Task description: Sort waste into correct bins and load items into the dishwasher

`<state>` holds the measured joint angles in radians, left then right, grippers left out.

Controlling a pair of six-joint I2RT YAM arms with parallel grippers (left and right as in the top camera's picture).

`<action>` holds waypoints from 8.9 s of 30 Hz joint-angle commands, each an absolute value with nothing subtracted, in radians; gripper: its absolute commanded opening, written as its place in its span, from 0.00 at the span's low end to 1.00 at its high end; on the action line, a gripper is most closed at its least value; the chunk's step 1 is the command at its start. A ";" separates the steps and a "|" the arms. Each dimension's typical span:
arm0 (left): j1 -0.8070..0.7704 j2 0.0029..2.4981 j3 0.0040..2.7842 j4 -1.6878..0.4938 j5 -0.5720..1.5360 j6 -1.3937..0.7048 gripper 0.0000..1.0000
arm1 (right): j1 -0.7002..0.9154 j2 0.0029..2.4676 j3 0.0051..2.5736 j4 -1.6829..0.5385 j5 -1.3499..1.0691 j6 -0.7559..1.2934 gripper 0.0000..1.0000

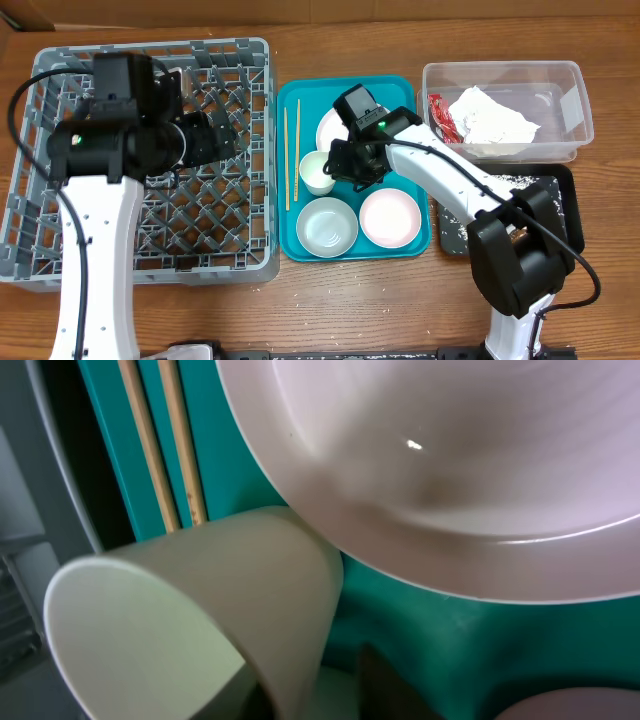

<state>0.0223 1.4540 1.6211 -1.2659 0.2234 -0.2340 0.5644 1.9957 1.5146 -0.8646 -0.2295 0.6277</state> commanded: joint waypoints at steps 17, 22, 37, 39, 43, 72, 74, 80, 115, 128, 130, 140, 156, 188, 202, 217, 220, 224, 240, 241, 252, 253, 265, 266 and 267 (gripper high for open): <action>0.073 1.517 1.610 -1.254 1.059 0.094 1.00 | 0.301 1.696 1.542 -0.872 -0.865 0.315 0.04; 0.078 1.570 1.557 -1.252 1.401 0.275 1.00 | 0.213 1.679 1.542 -0.876 -1.233 0.153 0.04; -0.076 1.687 1.553 -1.258 1.581 0.314 1.00 | 0.286 1.679 1.542 -0.794 -1.257 0.206 0.04; -0.090 1.687 1.553 -1.260 1.581 0.312 1.00 | 0.295 1.679 1.542 -0.789 -1.212 0.242 0.04; -0.092 1.687 1.553 -1.260 1.581 0.307 1.00 | 0.299 1.679 1.542 -0.789 -1.205 0.263 0.04; -0.030 1.681 1.575 -1.257 1.364 0.225 0.34 | 0.274 1.679 1.542 -0.843 -0.937 0.314 0.80; -0.009 1.666 1.594 -1.257 1.263 0.184 0.34 | 0.236 1.679 1.542 -0.900 -0.852 0.306 0.83; 0.024 1.564 1.733 -1.318 0.843 0.038 0.34 | 0.172 1.679 1.542 -1.030 -0.669 0.281 0.84; -0.053 1.310 1.021 -1.292 0.150 -0.374 0.35 | 0.173 1.679 1.542 -1.162 -0.494 0.281 0.87; -0.053 1.322 0.977 -1.124 0.185 -0.389 1.00 | 0.175 1.670 1.543 -1.180 -0.501 0.281 0.81; -0.053 1.321 1.024 -1.151 0.189 -0.389 1.00 | 0.175 1.645 1.554 -1.191 -0.501 0.281 0.80; -0.124 1.288 1.448 -1.266 0.207 -0.291 0.98 | 0.175 1.428 1.610 -1.387 -0.385 0.290 0.80; -0.309 1.303 1.459 -1.139 0.157 -0.292 1.00 | 0.304 1.429 1.221 -1.237 -0.193 0.510 0.73; -0.307 1.369 1.467 -0.913 0.119 -0.267 1.00 | 0.422 1.527 1.002 -0.778 -0.145 0.700 0.47; -0.366 1.379 1.583 -0.977 0.104 -0.356 0.94 | 0.384 1.455 1.071 -0.874 0.033 0.704 0.50; -0.775 1.688 1.583 -0.887 0.005 -0.498 0.90 | -0.350 1.229 1.134 -1.079 0.051 0.567 0.97; -0.814 1.739 1.583 -0.882 -0.034 -0.550 0.88 | -0.447 1.246 1.134 -1.083 0.030 0.568 1.00; -0.850 1.796 1.583 -0.882 -0.088 -0.584 0.79 | -0.505 1.272 1.134 -1.087 0.028 0.568 1.00; -0.971 1.904 1.583 -0.899 -0.084 -0.445 0.70 | -0.507 1.283 1.134 -1.087 0.028 0.568 1.00; -0.982 1.904 1.583 -0.907 -0.084 -0.441 0.69 | -0.507 1.283 1.134 -1.086 0.028 0.568 1.00; -0.902 1.909 1.579 -0.918 -0.112 -0.495 0.76 | -0.507 1.283 1.134 -1.087 0.028 0.568 1.00; -0.879 1.909 1.579 -0.917 -0.112 -0.493 0.76 | -0.507 1.283 1.134 -1.087 0.028 0.568 1.00; -0.761 2.005 1.554 -0.862 0.060 -0.257 0.63 | -0.507 1.283 1.134 -1.087 0.028 0.568 1.00; -0.761 2.023 1.554 -0.867 0.073 -0.257 0.59 | -0.507 1.283 1.134 -1.087 0.028 0.568 1.00; -0.761 2.034 1.554 -0.874 0.073 -0.258 0.56 | -0.507 1.283 1.134 -1.087 0.028 0.568 1.00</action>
